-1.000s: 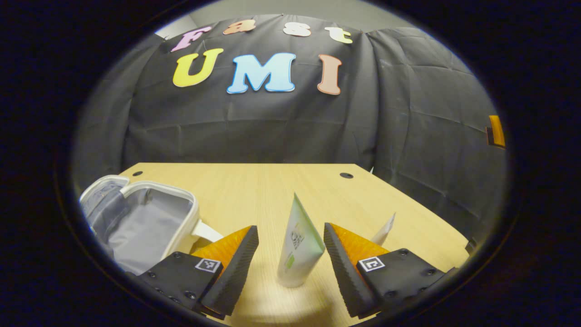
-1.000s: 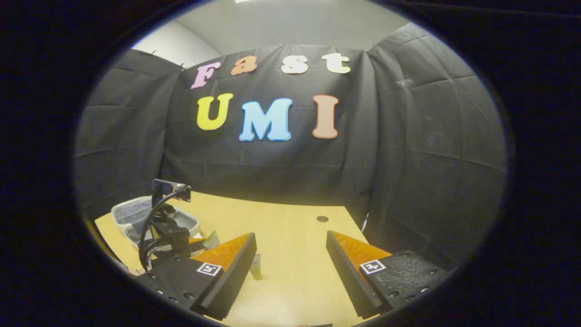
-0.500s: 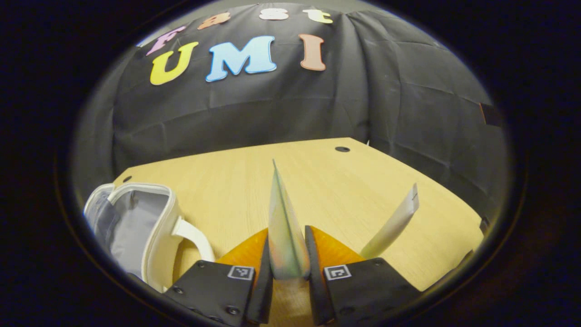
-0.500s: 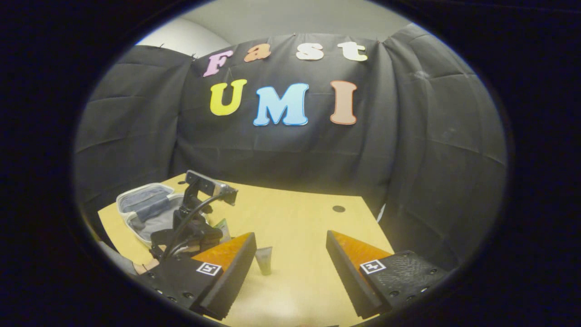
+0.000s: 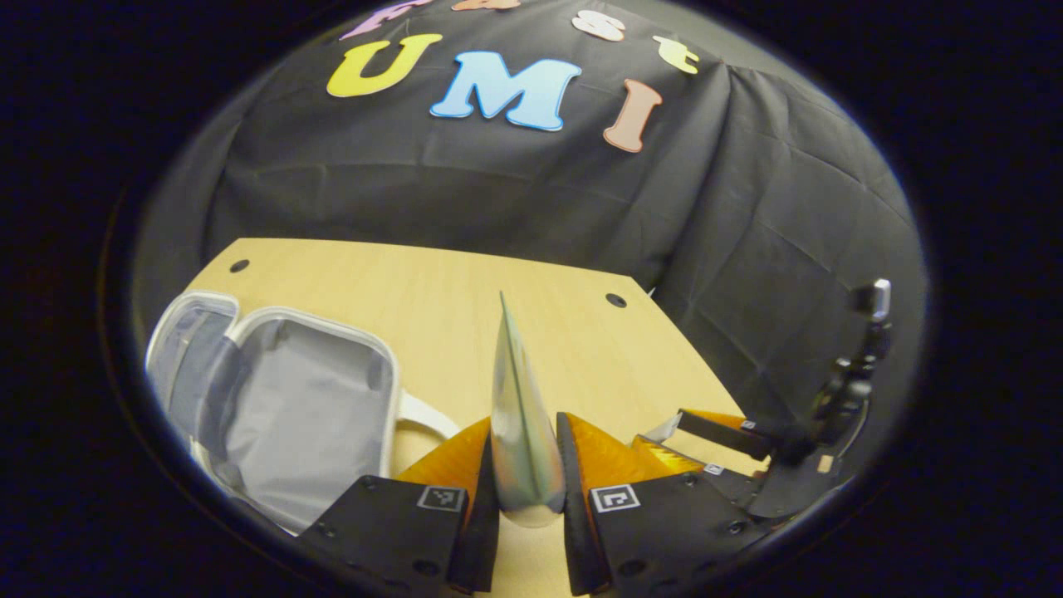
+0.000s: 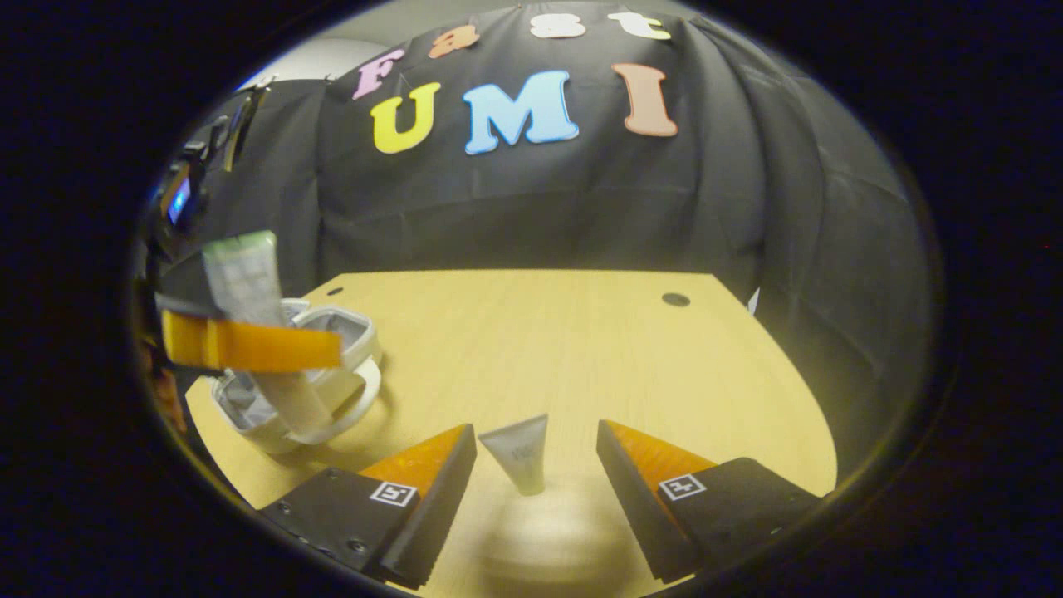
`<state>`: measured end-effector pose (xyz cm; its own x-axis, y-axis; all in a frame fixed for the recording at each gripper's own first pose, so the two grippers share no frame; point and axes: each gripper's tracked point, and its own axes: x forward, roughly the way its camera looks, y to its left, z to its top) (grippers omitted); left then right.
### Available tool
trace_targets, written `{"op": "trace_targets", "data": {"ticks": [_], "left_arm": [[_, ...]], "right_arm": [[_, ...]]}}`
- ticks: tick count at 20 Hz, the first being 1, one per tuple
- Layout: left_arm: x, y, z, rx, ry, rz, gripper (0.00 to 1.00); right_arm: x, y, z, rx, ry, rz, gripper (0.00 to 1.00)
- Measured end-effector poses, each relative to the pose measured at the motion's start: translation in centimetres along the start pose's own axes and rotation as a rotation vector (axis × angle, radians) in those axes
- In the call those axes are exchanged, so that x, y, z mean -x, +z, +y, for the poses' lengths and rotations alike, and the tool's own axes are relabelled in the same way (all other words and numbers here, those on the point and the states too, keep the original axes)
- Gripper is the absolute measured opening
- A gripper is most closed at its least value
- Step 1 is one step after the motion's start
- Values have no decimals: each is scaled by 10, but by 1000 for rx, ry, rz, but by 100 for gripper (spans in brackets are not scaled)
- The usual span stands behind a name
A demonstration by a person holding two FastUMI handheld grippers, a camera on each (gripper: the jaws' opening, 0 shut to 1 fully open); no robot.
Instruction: First open the suitcase, pack the skin care products into it, and then close the suitcase.
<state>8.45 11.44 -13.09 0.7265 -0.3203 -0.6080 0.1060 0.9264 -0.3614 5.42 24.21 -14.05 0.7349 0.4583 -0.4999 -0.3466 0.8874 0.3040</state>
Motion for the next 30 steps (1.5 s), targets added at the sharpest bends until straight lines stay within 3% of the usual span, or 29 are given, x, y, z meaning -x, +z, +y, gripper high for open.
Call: {"op": "trace_targets", "data": {"ticks": [3,8,13,14,16,19,22,23,24,25,26,30], "left_arm": [[35,3,49,20,55,38,41],[59,-6,131,35,135,118,41],[43,-35,197,15,183,288,38],[38,-42,207,10,194,323,41],[28,-52,225,1,217,366,45],[19,-56,240,-7,218,387,43],[20,-35,247,-79,211,333,52],[24,-27,248,-95,212,310,60],[27,-20,250,-107,214,281,80],[32,-13,249,-111,209,248,77],[40,-5,250,-109,206,212,80],[84,21,266,-81,227,77,88]], "right_arm": [[-10,-18,1,-18,-13,63,77],[-12,-22,7,-62,-59,78,32],[26,-24,36,-171,-96,88,25],[37,-24,46,-190,-97,85,21],[58,-23,67,-215,-101,82,24],[81,-11,95,-238,-98,64,24],[90,7,132,-270,-62,52,21],[91,13,146,-273,-42,50,21],[90,20,161,-272,-19,47,20],[87,25,177,-266,7,48,20],[83,29,193,-256,36,53,24],[55,34,260,-212,175,101,20]]}}
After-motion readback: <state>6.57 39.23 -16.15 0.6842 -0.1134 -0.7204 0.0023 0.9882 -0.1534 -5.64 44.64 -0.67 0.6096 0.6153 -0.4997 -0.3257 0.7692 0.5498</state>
